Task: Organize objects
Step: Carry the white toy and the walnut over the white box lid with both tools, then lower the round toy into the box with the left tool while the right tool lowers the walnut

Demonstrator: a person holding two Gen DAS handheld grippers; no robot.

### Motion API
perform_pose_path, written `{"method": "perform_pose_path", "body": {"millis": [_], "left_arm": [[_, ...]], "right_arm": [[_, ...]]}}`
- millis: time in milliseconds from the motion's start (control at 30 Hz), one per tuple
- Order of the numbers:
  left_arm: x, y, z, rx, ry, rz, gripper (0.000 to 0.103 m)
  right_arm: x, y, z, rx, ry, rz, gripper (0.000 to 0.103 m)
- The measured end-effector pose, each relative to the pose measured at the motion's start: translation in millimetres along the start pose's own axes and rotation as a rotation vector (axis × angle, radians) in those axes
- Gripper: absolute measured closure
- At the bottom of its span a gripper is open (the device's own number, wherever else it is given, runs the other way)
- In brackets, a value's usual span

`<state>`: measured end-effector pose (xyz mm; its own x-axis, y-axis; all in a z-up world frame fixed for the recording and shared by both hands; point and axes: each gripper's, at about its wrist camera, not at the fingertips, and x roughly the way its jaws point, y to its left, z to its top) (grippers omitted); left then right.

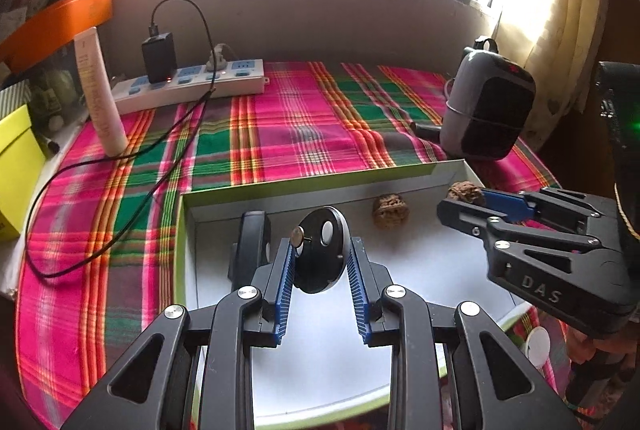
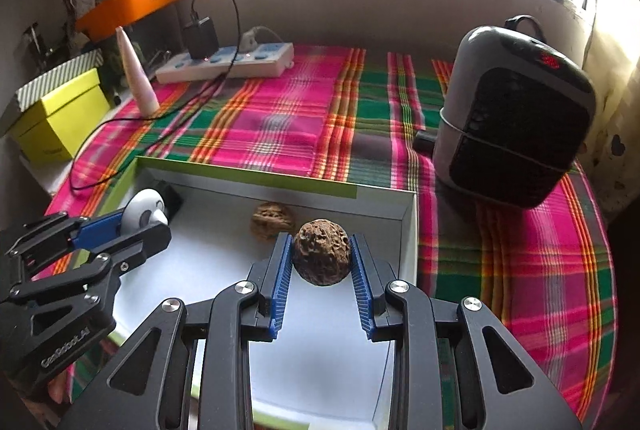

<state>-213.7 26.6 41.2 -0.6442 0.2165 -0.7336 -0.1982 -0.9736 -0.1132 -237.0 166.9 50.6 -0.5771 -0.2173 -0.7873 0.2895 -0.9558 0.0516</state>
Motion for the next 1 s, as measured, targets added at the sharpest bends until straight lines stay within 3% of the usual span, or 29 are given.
{"method": "perform_pose_path", "body": {"millis": [1000], "left_arm": [[42.1,1.9,12.3,0.005,0.067,0.028,0.078]], "right_arm": [[33.6,-9.2,9.7,0.004,0.064,-0.004,0.073]]}}
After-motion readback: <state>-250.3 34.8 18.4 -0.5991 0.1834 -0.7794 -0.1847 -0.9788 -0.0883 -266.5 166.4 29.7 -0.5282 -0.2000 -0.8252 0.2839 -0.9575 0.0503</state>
